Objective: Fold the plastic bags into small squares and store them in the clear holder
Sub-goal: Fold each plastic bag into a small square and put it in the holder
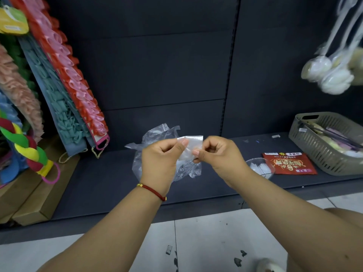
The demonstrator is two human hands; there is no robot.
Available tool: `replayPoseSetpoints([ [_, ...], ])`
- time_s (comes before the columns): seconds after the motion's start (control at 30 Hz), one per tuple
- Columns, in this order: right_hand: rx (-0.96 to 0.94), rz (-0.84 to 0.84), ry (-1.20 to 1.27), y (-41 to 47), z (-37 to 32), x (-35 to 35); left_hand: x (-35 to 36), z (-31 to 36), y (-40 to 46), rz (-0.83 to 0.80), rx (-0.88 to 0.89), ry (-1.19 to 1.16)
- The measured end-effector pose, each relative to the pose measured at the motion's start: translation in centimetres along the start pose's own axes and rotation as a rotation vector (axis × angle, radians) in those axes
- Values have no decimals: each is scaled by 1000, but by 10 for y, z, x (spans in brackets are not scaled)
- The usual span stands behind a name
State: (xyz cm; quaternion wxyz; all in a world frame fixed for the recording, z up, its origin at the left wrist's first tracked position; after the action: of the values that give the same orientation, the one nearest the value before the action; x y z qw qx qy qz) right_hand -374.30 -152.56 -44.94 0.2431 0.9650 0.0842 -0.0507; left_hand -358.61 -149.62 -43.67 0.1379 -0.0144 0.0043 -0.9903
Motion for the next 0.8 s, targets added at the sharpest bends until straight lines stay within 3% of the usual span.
replayPoseSetpoints([
  [0.13, 30, 30, 40, -7, -15, -7, 14, 7, -12, -24, 65, 69],
  [0.27, -1, 104, -222, -13, -28, -23, 34, 8, -25, -91, 72, 75],
  [0.43, -125, 183, -407, -26, -46, -47, 65, -9, -31, -136, -175, -146],
  [0.53, -110, 174, -470, -35, -49, -61, 94, -18, -35, -219, -281, -72],
  [0.67, -73, 164, -567, -41, -47, -79, 113, -14, -37, -117, -135, 109],
  [0.8, -4, 256, -525, -39, -40, -102, 137, -5, -34, -65, 1, 220],
])
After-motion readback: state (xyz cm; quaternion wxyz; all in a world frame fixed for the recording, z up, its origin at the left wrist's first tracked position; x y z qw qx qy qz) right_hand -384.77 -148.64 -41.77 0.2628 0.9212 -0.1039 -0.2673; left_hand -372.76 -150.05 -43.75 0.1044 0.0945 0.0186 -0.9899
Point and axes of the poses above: each hand's wrist, its own y-axis towards the middle knuckle, its own x-axis out of the palm, z = x × y, the point moved 8 cm from there along y, towards the middle knuckle, and after that the axes turned 15 degrees about -x, right-handed, at the moved point
